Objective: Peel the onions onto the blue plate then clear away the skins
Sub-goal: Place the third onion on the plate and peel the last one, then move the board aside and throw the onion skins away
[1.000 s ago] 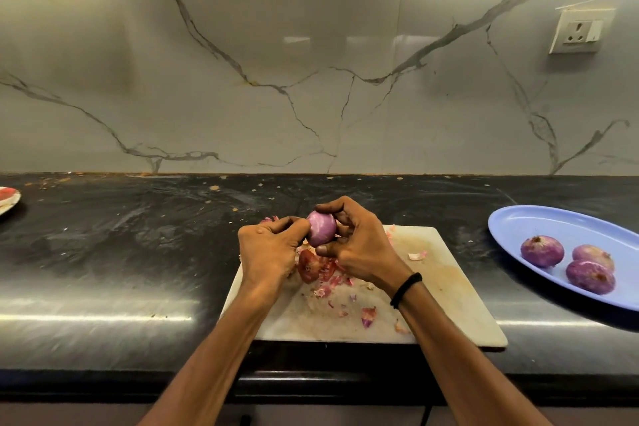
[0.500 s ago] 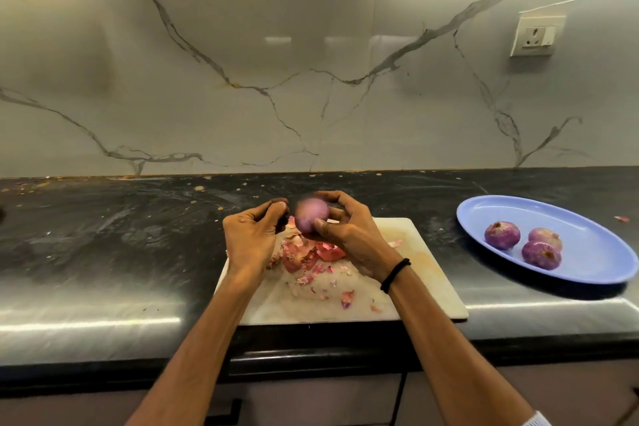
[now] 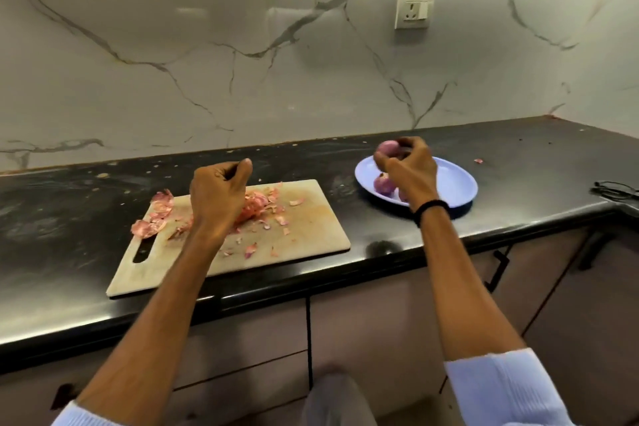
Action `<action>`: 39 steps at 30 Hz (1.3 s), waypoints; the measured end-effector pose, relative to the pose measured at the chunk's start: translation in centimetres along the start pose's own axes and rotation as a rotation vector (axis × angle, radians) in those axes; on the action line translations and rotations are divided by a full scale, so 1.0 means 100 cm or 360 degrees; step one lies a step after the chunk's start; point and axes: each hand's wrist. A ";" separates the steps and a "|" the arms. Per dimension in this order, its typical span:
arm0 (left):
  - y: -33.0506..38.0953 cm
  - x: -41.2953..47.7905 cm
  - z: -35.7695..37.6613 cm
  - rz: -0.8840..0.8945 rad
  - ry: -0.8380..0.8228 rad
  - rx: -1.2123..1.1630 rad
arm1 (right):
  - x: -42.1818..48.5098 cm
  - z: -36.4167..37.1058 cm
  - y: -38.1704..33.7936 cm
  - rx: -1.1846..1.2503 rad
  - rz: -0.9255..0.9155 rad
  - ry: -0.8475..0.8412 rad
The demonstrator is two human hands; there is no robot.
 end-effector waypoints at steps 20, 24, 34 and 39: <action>-0.038 0.018 -0.048 -0.0447 0.0256 0.0440 | 0.024 -0.034 0.031 -0.0712 -0.0086 0.0266; -0.089 0.037 -0.088 -0.0939 0.0120 0.0840 | -0.013 0.027 0.013 -0.0694 -0.0180 -0.0241; -0.123 0.036 -0.098 -0.0998 -0.0364 0.0976 | -0.035 0.128 0.022 -0.1061 0.0217 -0.0574; -0.123 0.036 -0.085 -0.1130 -0.0444 0.0821 | -0.039 0.143 0.014 -0.0992 0.0332 -0.0439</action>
Point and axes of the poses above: each hand's wrist, its own x-axis towards the middle knuckle, its own z-axis out of the palm, y = z × x, and after that the axes turned 8 degrees about x, right-handed
